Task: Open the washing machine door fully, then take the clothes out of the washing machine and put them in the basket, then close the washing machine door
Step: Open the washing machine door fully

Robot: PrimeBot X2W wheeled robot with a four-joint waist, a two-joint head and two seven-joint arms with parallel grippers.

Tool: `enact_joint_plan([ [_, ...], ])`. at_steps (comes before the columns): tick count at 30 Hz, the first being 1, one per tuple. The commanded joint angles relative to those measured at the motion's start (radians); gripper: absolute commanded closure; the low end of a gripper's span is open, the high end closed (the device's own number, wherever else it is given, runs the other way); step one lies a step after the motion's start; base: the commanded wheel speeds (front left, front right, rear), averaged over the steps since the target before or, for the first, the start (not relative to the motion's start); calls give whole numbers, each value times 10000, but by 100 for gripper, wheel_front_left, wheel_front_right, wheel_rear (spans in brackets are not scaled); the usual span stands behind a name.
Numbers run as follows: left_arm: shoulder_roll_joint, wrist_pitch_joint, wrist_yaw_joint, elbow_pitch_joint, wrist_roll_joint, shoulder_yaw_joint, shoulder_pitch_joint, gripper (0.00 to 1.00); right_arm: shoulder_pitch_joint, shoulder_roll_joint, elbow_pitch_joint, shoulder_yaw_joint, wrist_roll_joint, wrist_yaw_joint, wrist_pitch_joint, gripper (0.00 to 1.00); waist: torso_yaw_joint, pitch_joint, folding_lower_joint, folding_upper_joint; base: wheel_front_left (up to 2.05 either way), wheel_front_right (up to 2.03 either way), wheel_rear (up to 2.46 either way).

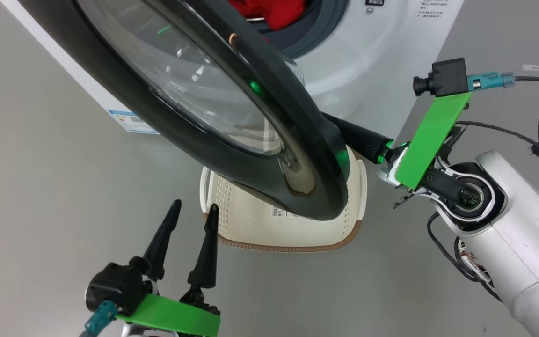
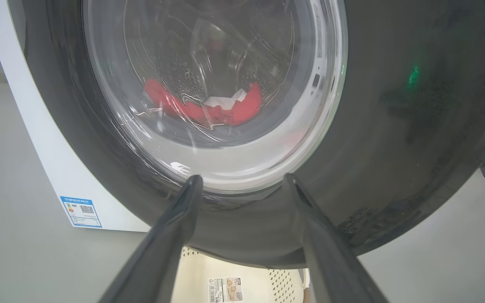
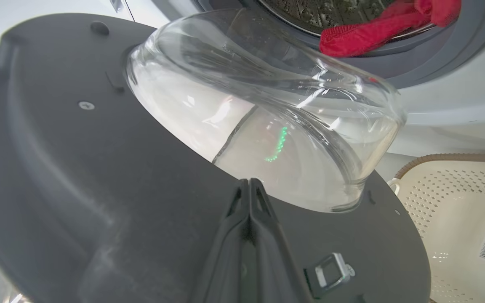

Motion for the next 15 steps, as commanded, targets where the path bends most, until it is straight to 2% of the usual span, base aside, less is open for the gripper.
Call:
enact_joint_plan([
  [1,108,-122,-26,-219,162,380,7,0,206,80,-196,-43,-192,77,-158,98,-22,-43,0,0,0,0,0],
  [2,108,-122,-56,-195,195,393,14,0,242,59,-144,-48,-275,77,-288,81,-40,-85,0,0,0,0,0],
  [4,108,-122,-121,-136,269,412,36,0,378,37,-49,-60,-327,77,-507,71,-79,-182,0,0,0,0,0],
  [6,108,-122,-165,-85,319,450,55,0,567,-22,17,-79,-389,77,-760,55,-129,-271,0,0,0,0,0],
  [9,108,-122,-193,-17,378,543,110,0,954,-101,85,-107,-383,77,-1100,45,-238,-425,0,0,0,0,0],
  [10,108,-122,-202,-1,401,581,137,0,1099,-124,99,-121,-371,77,-1220,36,-285,-476,0,0,0,0,0],
  [11,108,-122,-217,16,429,616,165,0,1240,-157,108,-138,-380,77,-1355,16,-332,-528,0,0,0,0,0],
  [12,108,-122,-240,36,468,649,195,0,1377,-194,125,-144,-408,77,-1497,0,-386,-581,0,0,0,0,0],
  [15,108,-122,-293,92,551,770,298,0,1769,-244,191,-111,-465,77,-1894,0,-564,-724,0,0,0,0,0],
])
